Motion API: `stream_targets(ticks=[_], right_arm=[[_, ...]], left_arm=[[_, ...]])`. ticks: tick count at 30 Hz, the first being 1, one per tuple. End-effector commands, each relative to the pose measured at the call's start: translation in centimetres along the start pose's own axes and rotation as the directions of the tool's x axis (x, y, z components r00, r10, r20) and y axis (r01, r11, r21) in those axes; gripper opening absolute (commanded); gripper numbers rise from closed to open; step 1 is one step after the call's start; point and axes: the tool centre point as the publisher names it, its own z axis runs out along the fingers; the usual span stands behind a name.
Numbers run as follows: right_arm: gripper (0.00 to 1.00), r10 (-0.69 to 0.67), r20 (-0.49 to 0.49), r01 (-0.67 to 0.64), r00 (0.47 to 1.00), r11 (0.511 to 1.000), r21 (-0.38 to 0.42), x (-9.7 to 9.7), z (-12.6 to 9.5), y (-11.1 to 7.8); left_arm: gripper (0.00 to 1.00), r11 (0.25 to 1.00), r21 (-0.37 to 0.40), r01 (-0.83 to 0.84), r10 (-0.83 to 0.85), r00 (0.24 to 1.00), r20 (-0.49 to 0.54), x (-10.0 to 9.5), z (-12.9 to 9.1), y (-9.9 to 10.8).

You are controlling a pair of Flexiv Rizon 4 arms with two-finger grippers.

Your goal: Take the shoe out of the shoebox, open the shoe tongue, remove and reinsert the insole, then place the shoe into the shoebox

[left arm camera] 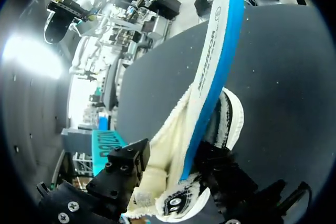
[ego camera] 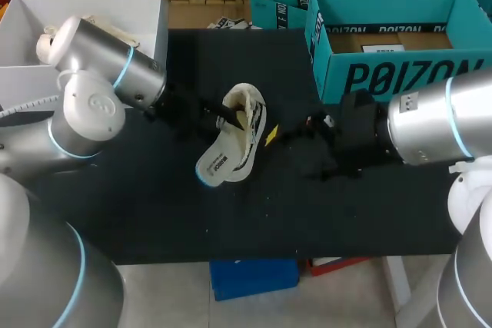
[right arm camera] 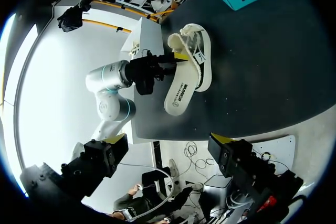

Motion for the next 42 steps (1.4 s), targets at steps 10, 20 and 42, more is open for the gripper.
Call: stream_targets(ticks=[10,20,42], right_arm=[[1.0,0.0,0.001,0.0,1.0,1.0,0.001,0.1,0.0,0.0],[1.0,0.0,0.001,0.0,1.0,1.0,0.001,0.1,0.0,0.0],[1.0,0.0,0.001,0.0,1.0,1.0,0.001,0.1,0.0,0.0]], left_arm=[[0.44,0.999,0.028,-0.044,0.045,0.999,-0.022,1.4,-3.1,-3.4],[0.14,0.993,0.09,-0.07,0.075,0.996,-0.047,1.7,-2.3,-4.9],[0.0,0.997,0.05,-0.063,0.064,0.998,-0.015,1.8,-1.0,-2.5]])
